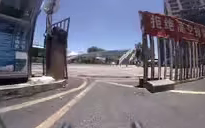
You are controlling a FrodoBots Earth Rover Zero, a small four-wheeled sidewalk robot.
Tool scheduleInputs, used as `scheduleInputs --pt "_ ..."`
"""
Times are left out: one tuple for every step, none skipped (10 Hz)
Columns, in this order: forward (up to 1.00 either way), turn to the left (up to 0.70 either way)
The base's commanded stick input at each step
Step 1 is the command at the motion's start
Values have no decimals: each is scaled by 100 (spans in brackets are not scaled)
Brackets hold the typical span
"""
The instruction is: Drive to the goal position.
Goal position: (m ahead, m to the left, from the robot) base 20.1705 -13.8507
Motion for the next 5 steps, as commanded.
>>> scheduleInputs --pt "53 0" --pt "45 0" --pt "45 0" --pt "45 0" --pt "45 0"
